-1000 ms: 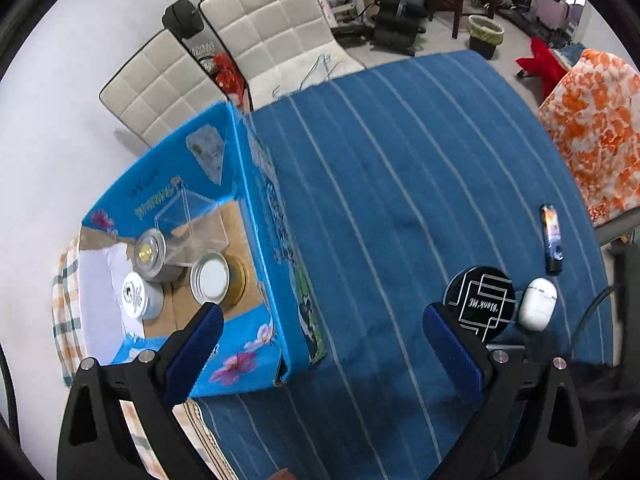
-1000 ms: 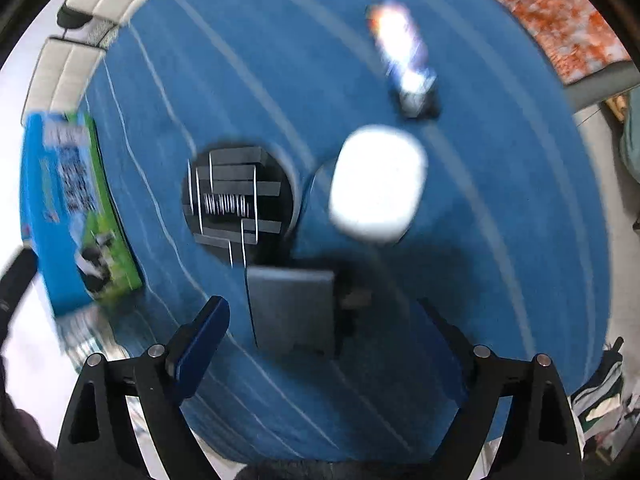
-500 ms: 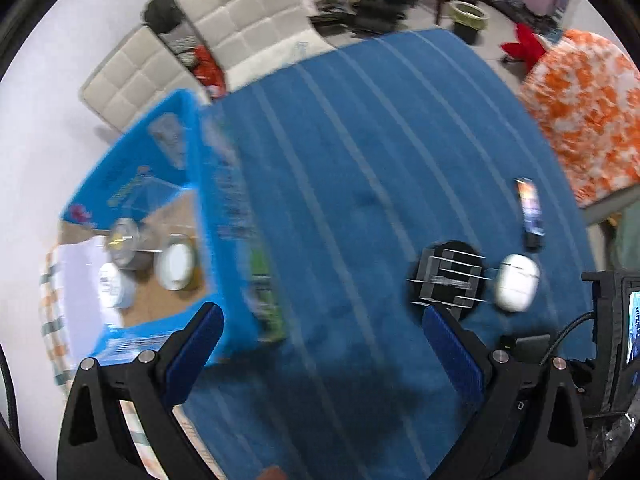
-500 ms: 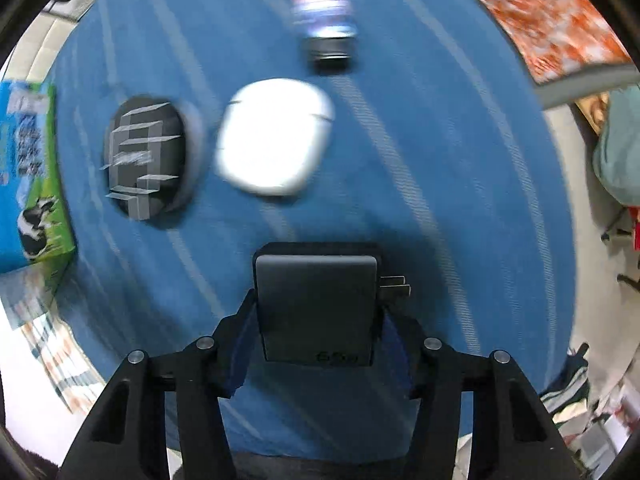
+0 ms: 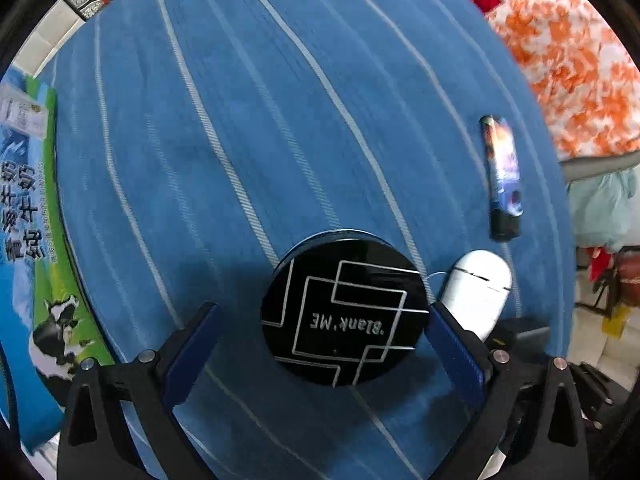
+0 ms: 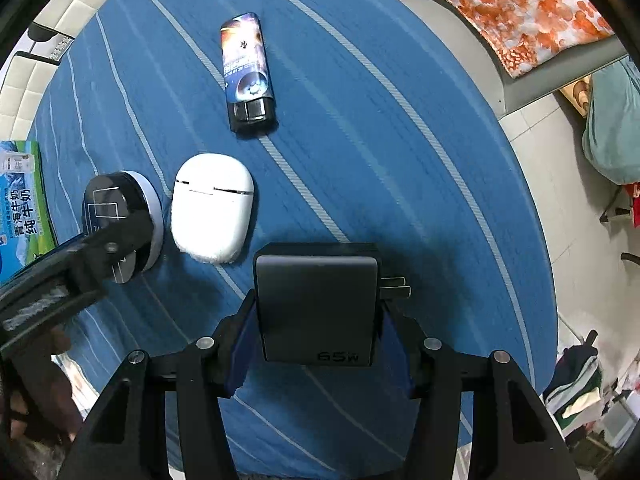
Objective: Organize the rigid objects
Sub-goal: 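Grasp the black charger with the right tool while the left tool grasps the black Blank.ME tin, then carry the black charger and Blank.ME tin over the blue box with both tools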
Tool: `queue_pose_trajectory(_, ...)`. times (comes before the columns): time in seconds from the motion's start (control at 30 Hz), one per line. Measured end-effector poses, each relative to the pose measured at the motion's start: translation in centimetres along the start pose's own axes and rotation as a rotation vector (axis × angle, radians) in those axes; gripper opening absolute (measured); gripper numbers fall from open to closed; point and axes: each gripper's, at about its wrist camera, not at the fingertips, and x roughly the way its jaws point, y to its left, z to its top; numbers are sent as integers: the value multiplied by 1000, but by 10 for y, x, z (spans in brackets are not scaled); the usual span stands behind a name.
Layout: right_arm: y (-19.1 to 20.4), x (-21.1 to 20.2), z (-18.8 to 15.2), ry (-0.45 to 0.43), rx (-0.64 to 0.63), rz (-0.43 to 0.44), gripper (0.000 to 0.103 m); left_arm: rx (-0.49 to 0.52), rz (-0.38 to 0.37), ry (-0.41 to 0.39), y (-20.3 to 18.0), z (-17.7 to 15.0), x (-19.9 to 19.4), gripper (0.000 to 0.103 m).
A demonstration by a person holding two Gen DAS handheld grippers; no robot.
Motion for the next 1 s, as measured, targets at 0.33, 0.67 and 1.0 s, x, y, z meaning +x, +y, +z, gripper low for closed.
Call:
queue_pose_trajectory(0.33, 6, 8, 8, -1, 9, -47, 58, 17, 93, -88, -21, -2, -3, 73)
queue_pose_trajectory(0.67, 17, -1, -18, -48, -33, -63, 57, 10, 143, -137, -18, -53, -23, 73)
queue_pose_trajectory(1.0, 59, -34, -67, -112, -154, -57, 57, -20, 153, -232, 8, -106, -72, 73)
